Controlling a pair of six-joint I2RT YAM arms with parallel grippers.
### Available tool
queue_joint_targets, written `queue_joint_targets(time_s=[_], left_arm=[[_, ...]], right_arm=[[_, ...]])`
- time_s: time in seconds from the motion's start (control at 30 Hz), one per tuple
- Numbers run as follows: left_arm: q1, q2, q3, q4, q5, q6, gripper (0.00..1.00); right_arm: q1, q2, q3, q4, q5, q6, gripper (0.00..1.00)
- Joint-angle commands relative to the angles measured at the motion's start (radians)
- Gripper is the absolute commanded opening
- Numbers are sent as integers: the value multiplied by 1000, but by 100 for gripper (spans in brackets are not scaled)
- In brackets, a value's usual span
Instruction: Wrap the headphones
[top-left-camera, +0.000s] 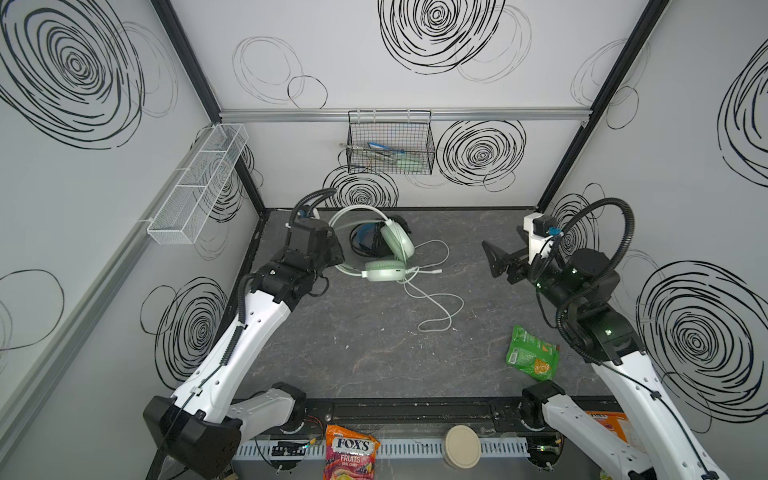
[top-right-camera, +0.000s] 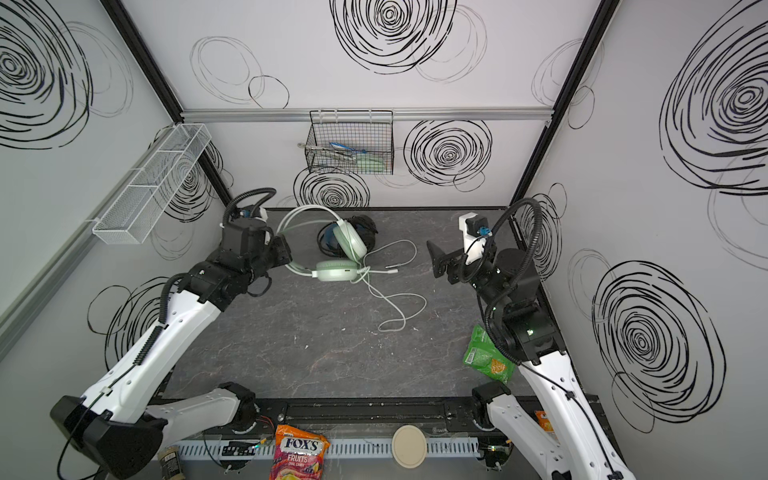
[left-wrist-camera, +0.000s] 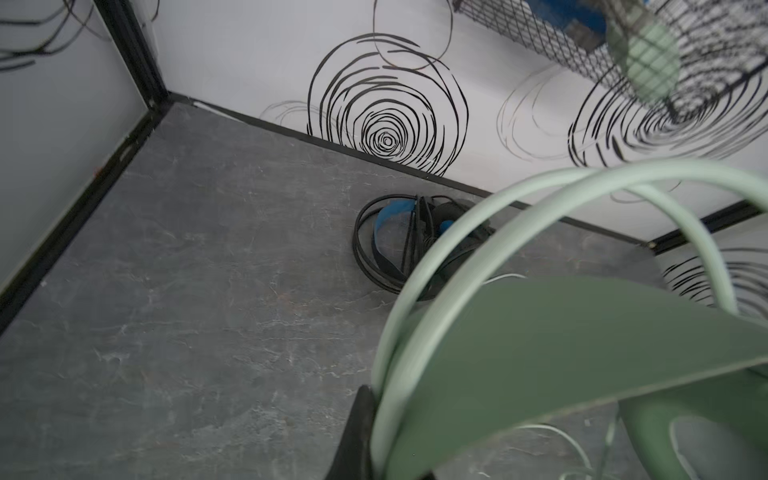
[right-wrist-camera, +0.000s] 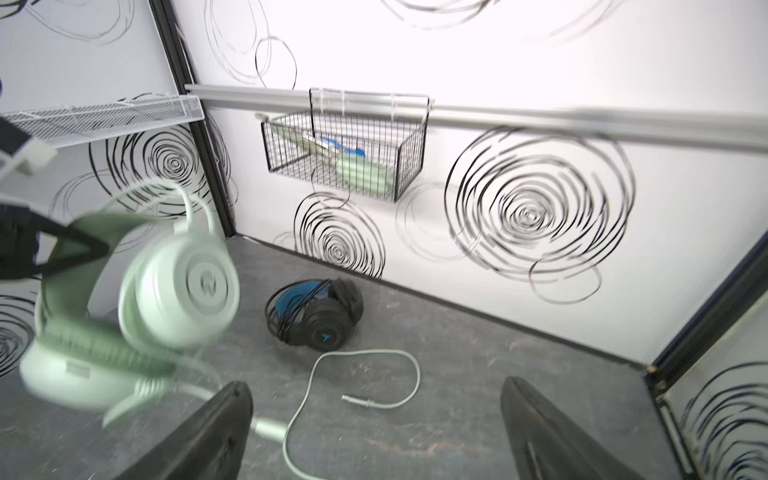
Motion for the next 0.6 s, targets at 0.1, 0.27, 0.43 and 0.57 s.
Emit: queue_joint_targets(time_s=[0.1, 0.27, 0.43, 0.57], left_arm=[[-82, -228, -196, 508, 145, 348, 0], [-16, -225, -160, 552, 488, 403, 0], [-7, -185, -143, 664, 582, 410, 0], [-19, -116, -82, 701, 648, 437, 0]], right_arm=[[53, 285, 309, -139, -244, 35, 97], [55, 469, 464, -181, -558, 259, 97], [65, 491, 429, -128, -748, 358, 97], [103, 530, 416, -106, -835, 392, 97]])
